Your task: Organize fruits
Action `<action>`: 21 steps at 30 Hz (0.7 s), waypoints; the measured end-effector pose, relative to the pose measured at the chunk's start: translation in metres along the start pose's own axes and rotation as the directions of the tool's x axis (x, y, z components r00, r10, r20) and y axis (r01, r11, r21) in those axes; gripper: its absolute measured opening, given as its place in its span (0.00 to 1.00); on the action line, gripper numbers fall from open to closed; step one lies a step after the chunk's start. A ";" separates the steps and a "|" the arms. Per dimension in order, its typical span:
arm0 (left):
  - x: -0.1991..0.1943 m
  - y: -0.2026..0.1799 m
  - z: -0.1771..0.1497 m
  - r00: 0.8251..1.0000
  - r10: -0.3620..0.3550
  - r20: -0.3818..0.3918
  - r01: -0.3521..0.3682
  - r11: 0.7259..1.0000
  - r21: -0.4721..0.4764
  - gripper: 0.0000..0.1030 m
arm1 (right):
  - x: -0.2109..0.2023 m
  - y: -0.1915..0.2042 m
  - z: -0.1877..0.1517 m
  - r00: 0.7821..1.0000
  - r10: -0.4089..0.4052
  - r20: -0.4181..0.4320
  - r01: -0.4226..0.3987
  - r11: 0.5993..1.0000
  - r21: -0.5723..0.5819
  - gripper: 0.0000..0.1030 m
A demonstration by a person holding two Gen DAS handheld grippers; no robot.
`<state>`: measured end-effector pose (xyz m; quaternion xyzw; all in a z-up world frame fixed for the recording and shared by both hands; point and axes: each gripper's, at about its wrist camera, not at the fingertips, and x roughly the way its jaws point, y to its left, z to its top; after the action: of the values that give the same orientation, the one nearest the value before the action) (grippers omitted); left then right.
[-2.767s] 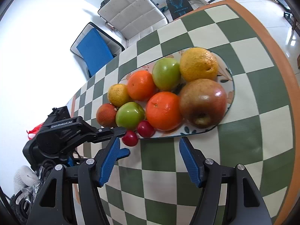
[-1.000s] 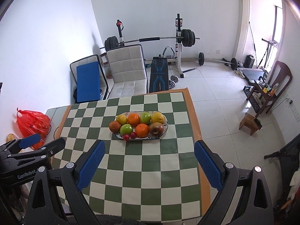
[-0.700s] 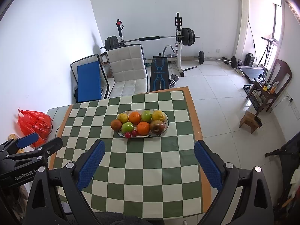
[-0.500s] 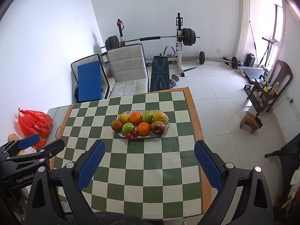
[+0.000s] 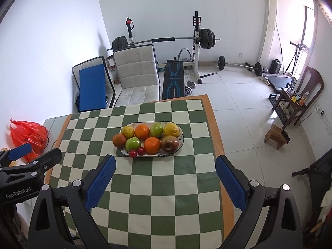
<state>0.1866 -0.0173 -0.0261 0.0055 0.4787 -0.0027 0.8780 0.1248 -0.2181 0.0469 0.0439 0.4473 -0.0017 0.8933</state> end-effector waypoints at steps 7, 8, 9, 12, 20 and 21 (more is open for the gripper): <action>0.023 -0.001 0.004 1.000 0.028 0.003 -0.028 1.000 -0.007 1.00 | 0.054 -0.015 0.005 0.999 -0.030 -0.022 0.030 1.000 0.008 0.96; 0.026 -0.001 0.005 0.999 0.031 0.006 -0.031 0.999 -0.006 1.00 | 0.060 -0.015 0.006 0.999 -0.033 -0.024 0.033 0.999 0.006 0.96; 0.028 -0.002 0.005 0.999 0.036 0.005 -0.036 0.999 -0.004 1.00 | 0.065 -0.016 0.006 0.999 -0.037 -0.026 0.037 0.999 0.005 0.96; 0.032 -0.003 0.005 0.999 0.044 0.007 -0.044 0.999 0.000 1.00 | 0.077 -0.019 0.009 0.999 -0.042 -0.027 0.042 0.999 0.000 0.96; 0.035 -0.004 0.005 0.999 0.045 0.005 -0.045 0.999 0.003 1.00 | 0.096 -0.020 0.012 0.998 -0.048 -0.033 0.047 0.999 -0.008 0.96; 0.036 -0.004 0.005 0.999 0.043 0.004 -0.043 0.999 0.002 1.00 | 0.095 -0.019 0.012 0.998 -0.047 -0.033 0.047 0.999 -0.007 0.96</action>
<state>0.2098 -0.0216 -0.0538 0.0168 0.4768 0.0157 0.8787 0.1906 -0.2348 -0.0238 0.0306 0.4631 -0.0204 0.8855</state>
